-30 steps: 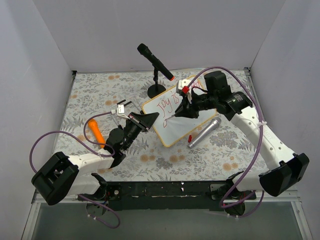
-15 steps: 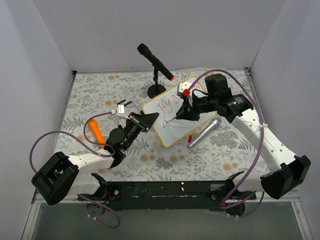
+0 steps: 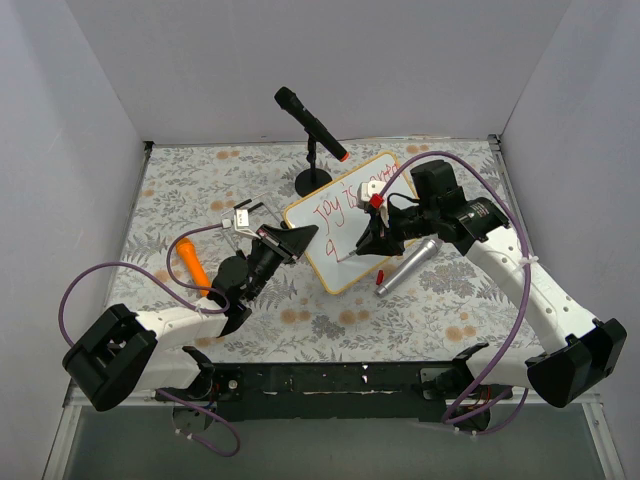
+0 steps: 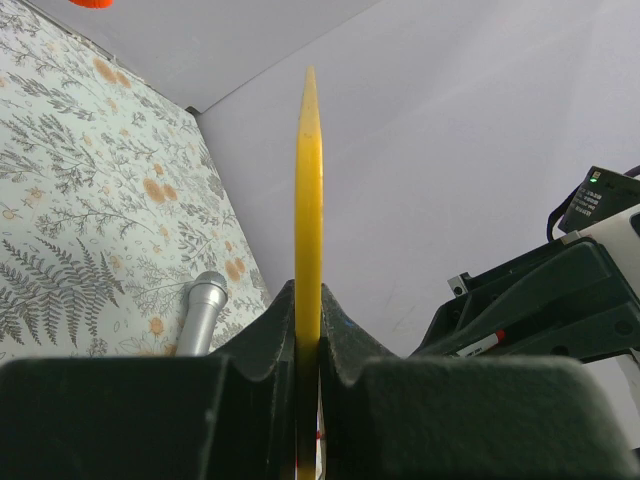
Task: Write a sentence on the whiteboard
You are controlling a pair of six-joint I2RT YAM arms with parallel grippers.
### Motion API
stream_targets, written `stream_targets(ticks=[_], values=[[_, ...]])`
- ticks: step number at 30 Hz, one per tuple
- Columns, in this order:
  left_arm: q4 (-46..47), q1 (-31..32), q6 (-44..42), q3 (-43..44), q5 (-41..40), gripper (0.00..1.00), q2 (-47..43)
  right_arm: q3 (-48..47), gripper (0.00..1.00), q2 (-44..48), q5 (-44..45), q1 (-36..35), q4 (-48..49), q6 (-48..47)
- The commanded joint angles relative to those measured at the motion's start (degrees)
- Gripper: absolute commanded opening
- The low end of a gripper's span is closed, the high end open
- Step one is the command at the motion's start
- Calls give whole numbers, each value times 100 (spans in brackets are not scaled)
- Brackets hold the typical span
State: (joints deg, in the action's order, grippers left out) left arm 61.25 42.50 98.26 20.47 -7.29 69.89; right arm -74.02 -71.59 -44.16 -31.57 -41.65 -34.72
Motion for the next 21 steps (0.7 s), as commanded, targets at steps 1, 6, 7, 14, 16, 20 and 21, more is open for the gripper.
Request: stream_targets(ticks=[1, 6, 7, 14, 16, 20, 21], values=[[827, 30, 176, 142, -80, 0, -318, 63, 1, 49, -154, -86, -133, -149], [844, 30, 167, 142, -80, 0, -265, -130, 1, -91, -207, -209, -159, -140], [853, 30, 176, 142, -62, 0, -265, -183, 1, -170, -233, -209, -159, -132], [862, 30, 194, 115, -53, 0, -256, -675, 1, -399, 39, -174, -1, 167], [853, 30, 194, 89, -62, 0, -265, -719, 1, -382, 57, -121, 147, 255], [853, 30, 194, 28, -80, 0, -318, -780, 1, -303, 5, 115, 201, 325], [844, 30, 185, 19, -88, 0, -335, -789, 1, -277, -83, 177, 192, 308]])
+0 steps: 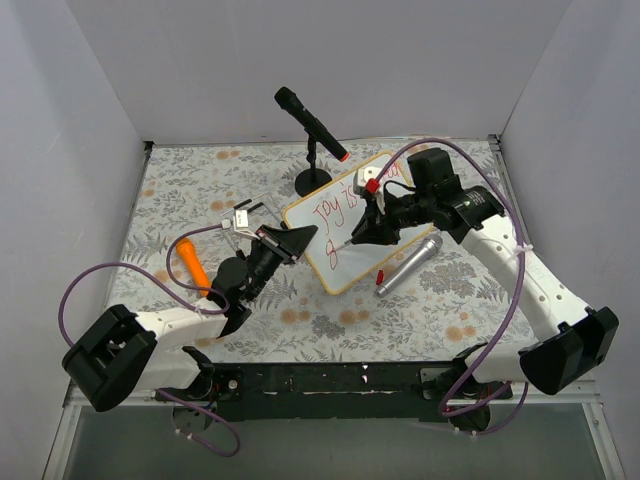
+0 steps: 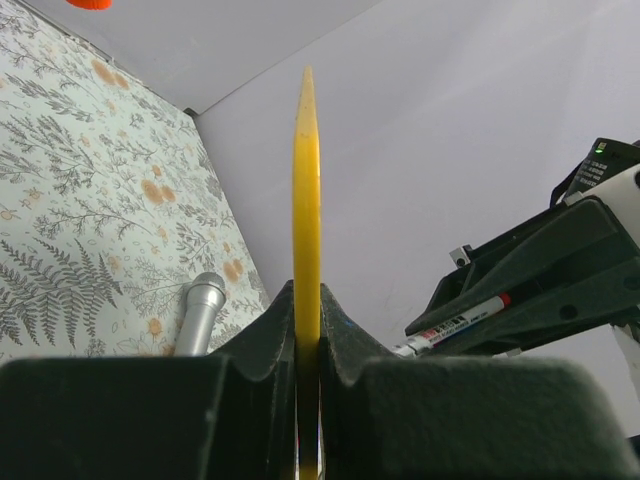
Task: Write a sentence on the whiteboard
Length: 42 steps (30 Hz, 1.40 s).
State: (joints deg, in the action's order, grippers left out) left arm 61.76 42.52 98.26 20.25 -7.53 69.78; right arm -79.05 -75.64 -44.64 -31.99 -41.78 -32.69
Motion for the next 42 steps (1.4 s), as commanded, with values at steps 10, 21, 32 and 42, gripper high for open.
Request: stream_targets(ticks=[10, 21, 32, 42], values=[[724, 28, 141, -126, -21, 0, -535, -296, 1, 549, -1249, 720, -86, -116], [829, 28, 123, -276, 111, 0, -729, 152, 1, 576, -976, 861, 232, 52], [917, 28, 159, -329, 138, 0, -702, 170, 1, 524, -994, 861, 232, 17], [935, 28, 176, -373, 138, 0, -720, 161, 1, 506, -1038, 861, 232, -18]])
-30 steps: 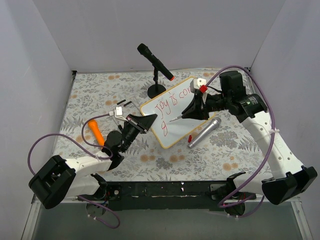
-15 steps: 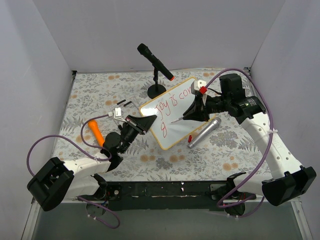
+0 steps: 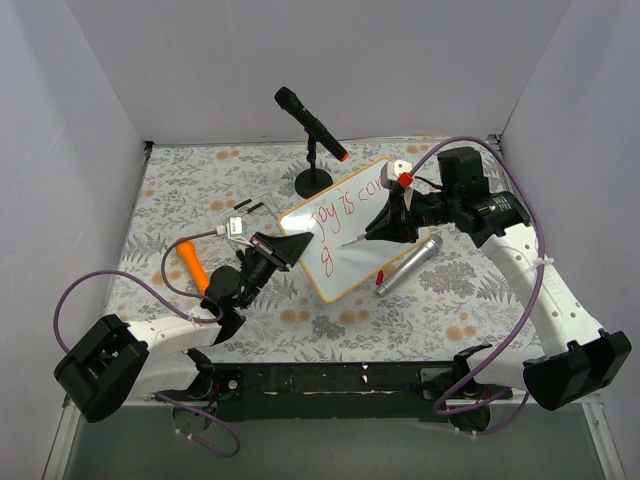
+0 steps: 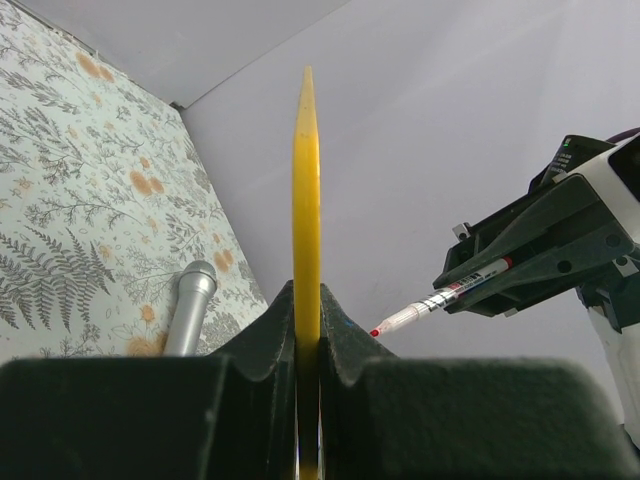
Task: Write a sentence on the whiteboard
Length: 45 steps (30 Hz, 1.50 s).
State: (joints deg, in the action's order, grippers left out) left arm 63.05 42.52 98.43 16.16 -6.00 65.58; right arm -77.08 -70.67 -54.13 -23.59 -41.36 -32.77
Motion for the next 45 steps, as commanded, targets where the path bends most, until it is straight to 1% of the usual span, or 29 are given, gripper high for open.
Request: stream_targets(ticks=[1, 20, 39, 45], values=[[806, 28, 150, 27, -15, 0, -300, -35, 1, 19, -98, 22, 181, -10], [718, 28, 176, -34, 11, 0, -406, -88, 1, 1, -432, 22, -12, -273], [683, 28, 185, -43, 73, 0, -397, -79, 1, -8, -318, 22, -21, -344], [639, 28, 203, 1, 64, 0, -388, -220, 1, -104, -248, -31, -65, -344]])
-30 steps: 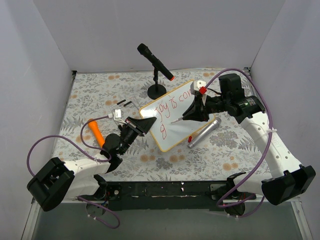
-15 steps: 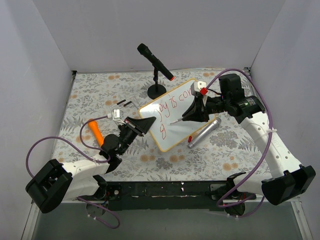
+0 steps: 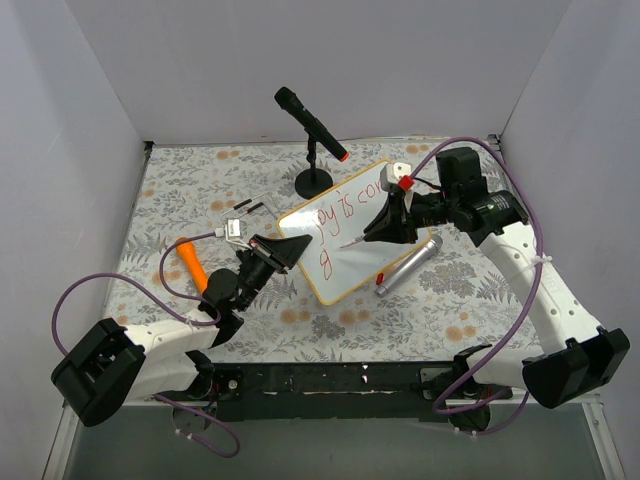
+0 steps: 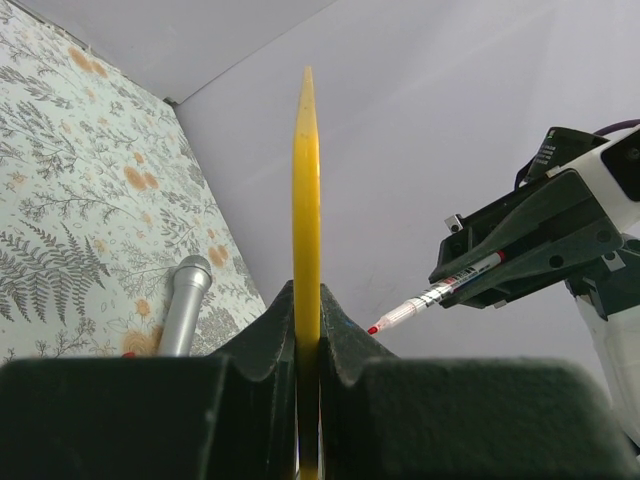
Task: Write a sentence on the whiteboard
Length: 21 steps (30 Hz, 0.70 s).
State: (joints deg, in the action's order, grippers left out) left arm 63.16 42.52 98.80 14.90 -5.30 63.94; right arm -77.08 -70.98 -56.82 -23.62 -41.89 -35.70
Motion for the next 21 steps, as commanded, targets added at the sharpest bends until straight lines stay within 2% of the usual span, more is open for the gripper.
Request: stream_targets(ticks=[1, 10, 16, 21], values=[[593, 28, 157, 136, -6, 0, -233, -272, 1, -83, 30, -55, -21, -51], [566, 28, 157, 180, -41, 0, -154, -439, 1, -231, 320, -196, -47, -86], [487, 28, 157, 268, -50, 0, -145, -835, 1, -408, 540, -372, -91, -42], [391, 28, 148, 277, -112, 0, -207, -1378, 1, -443, 365, -363, -223, -7]])
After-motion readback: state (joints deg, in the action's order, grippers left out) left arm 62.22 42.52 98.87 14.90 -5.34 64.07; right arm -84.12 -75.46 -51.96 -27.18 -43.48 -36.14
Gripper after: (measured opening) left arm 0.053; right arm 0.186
